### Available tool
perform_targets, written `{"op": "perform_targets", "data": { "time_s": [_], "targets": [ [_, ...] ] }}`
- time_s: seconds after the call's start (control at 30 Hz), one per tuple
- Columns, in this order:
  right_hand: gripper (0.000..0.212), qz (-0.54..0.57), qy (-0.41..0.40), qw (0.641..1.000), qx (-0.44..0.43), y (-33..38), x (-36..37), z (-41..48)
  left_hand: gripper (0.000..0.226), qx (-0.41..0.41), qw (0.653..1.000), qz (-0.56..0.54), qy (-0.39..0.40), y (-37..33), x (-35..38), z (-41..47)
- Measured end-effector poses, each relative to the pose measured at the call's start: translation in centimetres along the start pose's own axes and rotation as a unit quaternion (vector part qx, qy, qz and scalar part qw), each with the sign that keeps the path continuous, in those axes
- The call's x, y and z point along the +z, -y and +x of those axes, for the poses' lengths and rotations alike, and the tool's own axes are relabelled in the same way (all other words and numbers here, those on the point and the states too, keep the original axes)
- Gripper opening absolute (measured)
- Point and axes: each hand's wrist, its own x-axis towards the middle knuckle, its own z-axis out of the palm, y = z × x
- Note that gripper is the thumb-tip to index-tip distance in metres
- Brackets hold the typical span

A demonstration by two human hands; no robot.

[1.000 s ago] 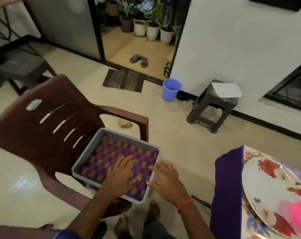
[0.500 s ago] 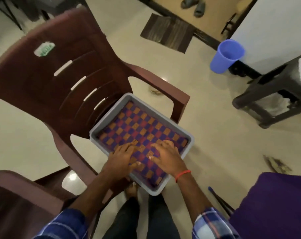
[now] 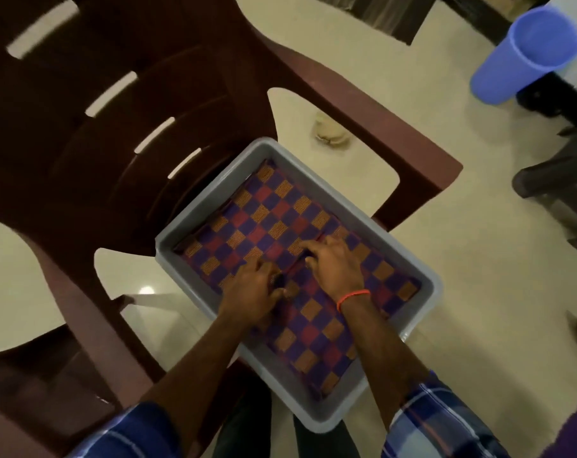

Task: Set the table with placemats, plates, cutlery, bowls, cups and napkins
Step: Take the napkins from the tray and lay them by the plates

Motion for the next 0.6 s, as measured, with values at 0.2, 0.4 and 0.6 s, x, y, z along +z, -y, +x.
{"op": "perform_targets", "data": {
  "time_s": [0.2,0.4,0.6],
  "targets": [
    [0.022,-0.069,-0.033,0.997,-0.022,-1.5,2.9,2.0,0.043,-0.026,0.999,0.02,-0.021,1.2,2.8,2.9],
    [0.005,-0.079,-0.088,0.991,-0.056,-2.2,4.5,2.8,0.031,0.005,0.996,0.037,-0.076,1.7,4.3,4.1],
    [0.013,-0.07,-0.117,0.986,-0.092,-2.1,4.4,2.2,0.019,0.048,0.995,0.024,-0.085,1.5,4.5,3.9]
  ]
}}
